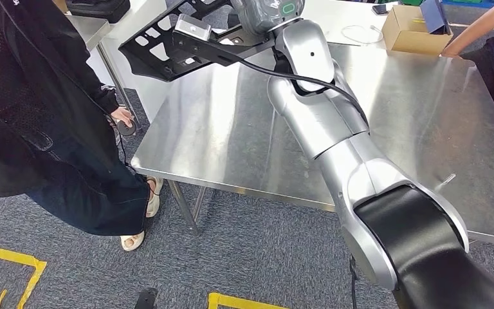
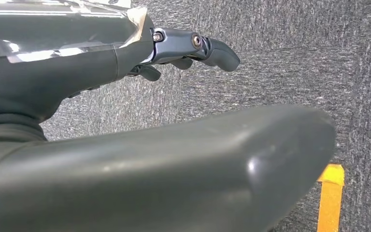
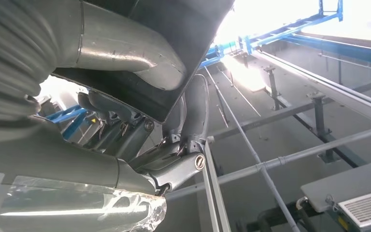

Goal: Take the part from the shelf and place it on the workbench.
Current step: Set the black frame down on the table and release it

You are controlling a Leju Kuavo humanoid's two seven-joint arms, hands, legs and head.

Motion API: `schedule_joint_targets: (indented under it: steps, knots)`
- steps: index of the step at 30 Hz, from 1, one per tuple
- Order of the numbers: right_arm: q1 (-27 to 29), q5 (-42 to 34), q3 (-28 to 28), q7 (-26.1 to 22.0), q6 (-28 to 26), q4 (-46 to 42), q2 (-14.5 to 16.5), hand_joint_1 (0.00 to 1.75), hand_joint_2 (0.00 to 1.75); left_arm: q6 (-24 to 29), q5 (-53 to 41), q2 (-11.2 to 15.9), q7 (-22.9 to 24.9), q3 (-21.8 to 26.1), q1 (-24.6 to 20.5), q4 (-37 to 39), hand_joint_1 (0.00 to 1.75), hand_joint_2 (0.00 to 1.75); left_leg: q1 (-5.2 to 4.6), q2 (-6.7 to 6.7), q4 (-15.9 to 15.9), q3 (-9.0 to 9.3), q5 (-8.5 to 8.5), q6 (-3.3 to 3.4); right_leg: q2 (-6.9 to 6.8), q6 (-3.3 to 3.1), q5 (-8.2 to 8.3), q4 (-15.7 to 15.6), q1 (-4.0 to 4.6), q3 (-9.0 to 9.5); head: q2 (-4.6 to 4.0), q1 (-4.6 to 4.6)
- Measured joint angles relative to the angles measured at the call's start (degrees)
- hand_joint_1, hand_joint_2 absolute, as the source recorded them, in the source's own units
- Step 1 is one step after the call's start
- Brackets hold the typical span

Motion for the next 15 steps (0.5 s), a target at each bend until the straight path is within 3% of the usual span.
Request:
schedule_joint_targets:
  steps: [15]
  knots:
    - [0.3,0.78,0.21,0.37,-1.01,5.94,1.53,1.75,1.75,-0.97,-1.2,-0.48,-0.01,-0.5,-0.27,0.0,0.0,0.0,0.13,0.01,-0.01,-0.02,0.0,-0.01,0.0,-0.02,-0.02,0.02,0.07,-0.03,0.01,0.01]
